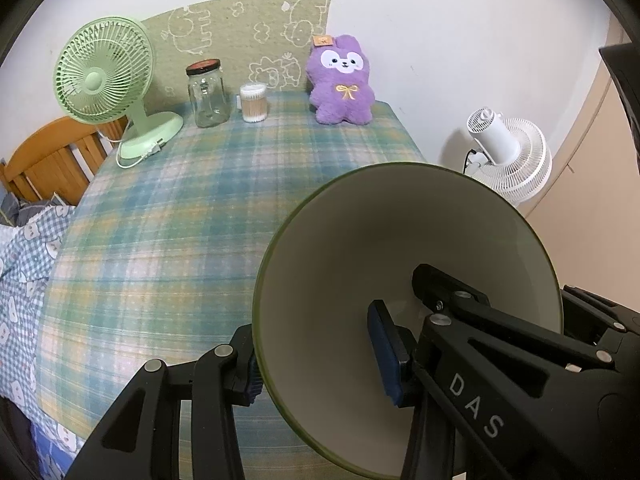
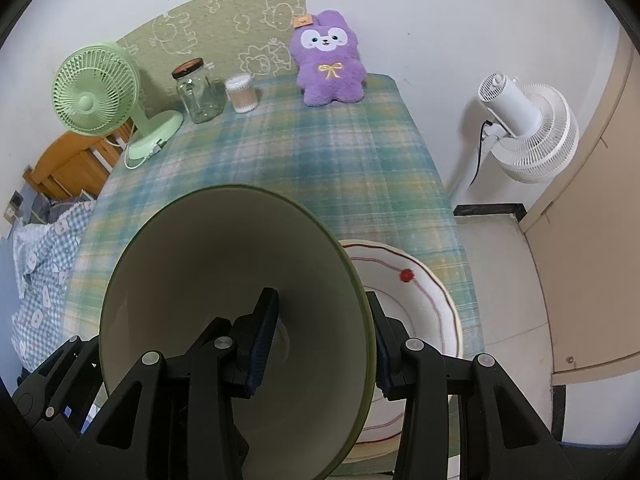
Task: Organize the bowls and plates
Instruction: 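Tilt the held bowl with both grippers and bring it over the plate stack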
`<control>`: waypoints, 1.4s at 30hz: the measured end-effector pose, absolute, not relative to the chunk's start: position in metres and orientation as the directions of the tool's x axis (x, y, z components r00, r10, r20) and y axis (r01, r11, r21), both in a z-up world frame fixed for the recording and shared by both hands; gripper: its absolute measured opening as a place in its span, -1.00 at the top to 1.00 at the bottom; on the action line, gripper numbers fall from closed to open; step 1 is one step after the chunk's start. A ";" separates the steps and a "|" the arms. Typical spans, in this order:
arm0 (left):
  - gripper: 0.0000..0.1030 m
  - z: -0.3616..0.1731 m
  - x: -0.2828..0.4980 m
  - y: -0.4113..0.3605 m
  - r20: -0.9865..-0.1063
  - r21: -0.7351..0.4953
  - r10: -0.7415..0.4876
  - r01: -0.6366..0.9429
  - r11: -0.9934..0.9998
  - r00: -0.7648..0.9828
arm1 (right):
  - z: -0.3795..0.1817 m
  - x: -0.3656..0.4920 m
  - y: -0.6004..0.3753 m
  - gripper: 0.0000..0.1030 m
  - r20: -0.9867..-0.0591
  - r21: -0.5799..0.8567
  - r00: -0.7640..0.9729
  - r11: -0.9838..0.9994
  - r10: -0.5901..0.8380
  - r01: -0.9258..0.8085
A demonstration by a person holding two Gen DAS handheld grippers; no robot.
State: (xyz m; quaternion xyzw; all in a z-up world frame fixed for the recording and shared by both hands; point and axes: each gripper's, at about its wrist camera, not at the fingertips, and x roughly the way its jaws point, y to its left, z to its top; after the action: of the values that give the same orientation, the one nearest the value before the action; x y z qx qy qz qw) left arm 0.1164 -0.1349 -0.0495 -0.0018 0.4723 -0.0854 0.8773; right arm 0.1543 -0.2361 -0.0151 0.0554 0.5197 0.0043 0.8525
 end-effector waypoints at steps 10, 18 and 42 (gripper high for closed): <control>0.11 -0.064 0.123 -0.159 -0.850 -0.088 -0.143 0.130 0.988 0.507 | -0.032 0.161 -0.262 0.12 -0.903 0.100 0.424 0.994 0.071 0.048; 0.11 -0.080 0.126 -0.171 -0.875 -0.079 -0.120 0.106 0.991 0.470 | -0.053 0.167 -0.274 0.12 -0.919 0.114 0.382 0.993 0.092 0.034; 0.11 -0.092 0.124 -0.187 -0.881 -0.053 -0.081 0.073 0.996 0.466 | -0.068 0.168 -0.291 0.13 -0.923 0.133 0.364 0.991 0.125 -0.004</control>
State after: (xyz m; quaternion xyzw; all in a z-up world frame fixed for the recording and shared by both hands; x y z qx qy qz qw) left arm 0.1235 -0.1872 -0.0922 -0.0036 0.5147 -0.0450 0.8562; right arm 0.1677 -0.2907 -0.0679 0.0539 0.5624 0.0389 0.8242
